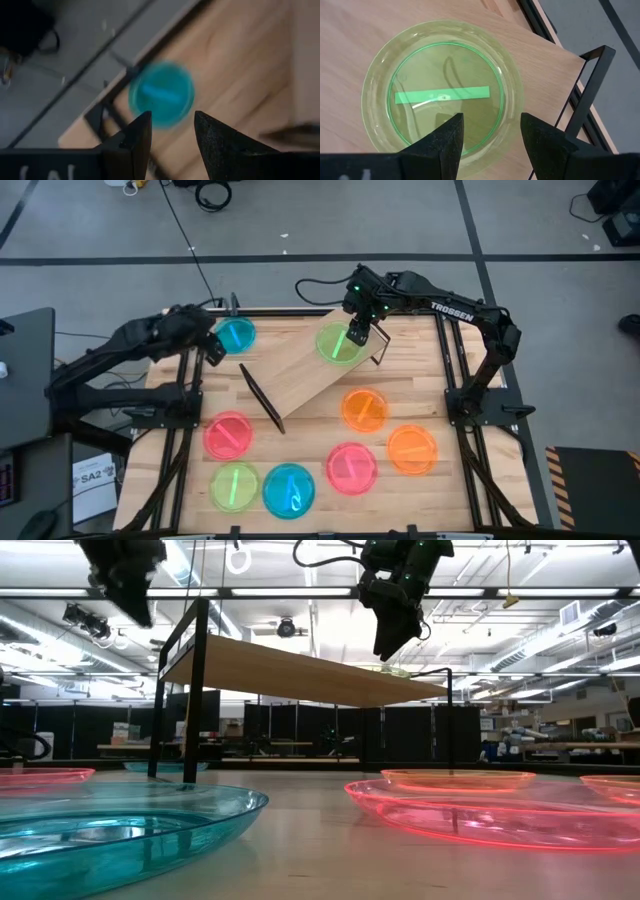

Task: Place and stack plates onto a shelf
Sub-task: Put the top left blue plate on the shelf

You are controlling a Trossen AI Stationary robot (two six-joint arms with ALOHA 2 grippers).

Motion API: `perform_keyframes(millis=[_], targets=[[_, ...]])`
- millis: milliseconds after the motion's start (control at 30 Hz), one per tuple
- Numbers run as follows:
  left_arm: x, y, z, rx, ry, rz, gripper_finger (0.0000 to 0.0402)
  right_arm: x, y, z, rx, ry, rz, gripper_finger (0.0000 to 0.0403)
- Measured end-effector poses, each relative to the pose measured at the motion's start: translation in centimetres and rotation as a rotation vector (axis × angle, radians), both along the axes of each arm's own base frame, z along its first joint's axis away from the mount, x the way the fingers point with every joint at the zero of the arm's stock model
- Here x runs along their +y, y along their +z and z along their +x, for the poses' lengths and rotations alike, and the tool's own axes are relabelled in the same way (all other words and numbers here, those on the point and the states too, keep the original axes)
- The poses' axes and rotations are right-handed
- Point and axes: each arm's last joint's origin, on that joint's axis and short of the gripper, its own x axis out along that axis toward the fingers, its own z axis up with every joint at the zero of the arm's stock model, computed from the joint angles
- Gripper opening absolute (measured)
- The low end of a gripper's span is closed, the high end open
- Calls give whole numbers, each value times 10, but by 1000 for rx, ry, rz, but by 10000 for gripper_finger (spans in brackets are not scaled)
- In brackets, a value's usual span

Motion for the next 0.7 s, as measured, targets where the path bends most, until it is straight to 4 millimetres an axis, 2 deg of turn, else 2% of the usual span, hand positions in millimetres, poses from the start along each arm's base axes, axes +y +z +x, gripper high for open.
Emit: perform_keyframes(millis=[167, 567, 700], targets=[[25, -16, 5, 156, -16, -148, 155, 0, 0, 0, 1, 4, -2, 201], [82, -55, 28, 307, -61, -321, 155, 1, 0, -1, 14, 27, -9, 201], [98, -71, 33, 344, -30, -378, 155, 5, 8, -9, 7, 38, -10, 203]])
